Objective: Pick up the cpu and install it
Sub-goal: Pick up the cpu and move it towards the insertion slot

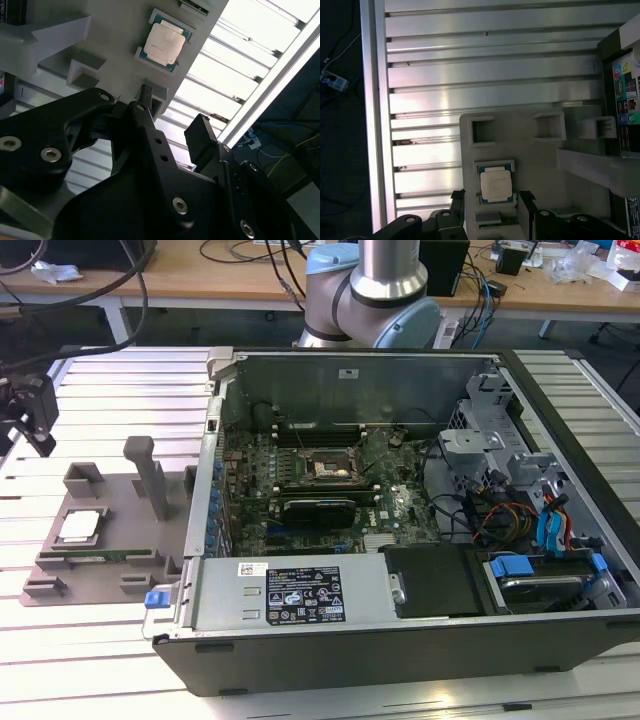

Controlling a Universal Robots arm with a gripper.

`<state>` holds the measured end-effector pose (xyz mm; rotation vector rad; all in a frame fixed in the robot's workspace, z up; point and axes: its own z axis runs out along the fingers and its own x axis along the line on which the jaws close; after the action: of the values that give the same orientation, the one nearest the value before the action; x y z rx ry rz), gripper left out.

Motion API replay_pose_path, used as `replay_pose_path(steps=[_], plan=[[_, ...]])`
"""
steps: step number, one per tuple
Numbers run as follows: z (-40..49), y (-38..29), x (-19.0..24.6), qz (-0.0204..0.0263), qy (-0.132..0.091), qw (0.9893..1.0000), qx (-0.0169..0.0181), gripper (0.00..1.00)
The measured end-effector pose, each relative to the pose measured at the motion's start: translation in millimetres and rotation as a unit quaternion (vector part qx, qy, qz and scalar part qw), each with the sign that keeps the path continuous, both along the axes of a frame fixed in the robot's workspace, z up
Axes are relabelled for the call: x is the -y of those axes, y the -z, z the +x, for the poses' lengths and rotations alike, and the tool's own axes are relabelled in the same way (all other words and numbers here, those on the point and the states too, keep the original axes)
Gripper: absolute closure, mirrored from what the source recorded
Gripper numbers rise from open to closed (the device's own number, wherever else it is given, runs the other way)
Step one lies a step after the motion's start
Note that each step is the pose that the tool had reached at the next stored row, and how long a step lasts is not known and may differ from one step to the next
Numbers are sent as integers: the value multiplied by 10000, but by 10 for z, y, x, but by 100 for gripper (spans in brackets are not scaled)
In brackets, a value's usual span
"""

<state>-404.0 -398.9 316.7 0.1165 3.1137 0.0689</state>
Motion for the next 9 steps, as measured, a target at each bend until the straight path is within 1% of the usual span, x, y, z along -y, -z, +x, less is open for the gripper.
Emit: replay_pose_path(steps=[9], plan=[[0, 77, 0, 0, 0, 10000, 0, 45]])
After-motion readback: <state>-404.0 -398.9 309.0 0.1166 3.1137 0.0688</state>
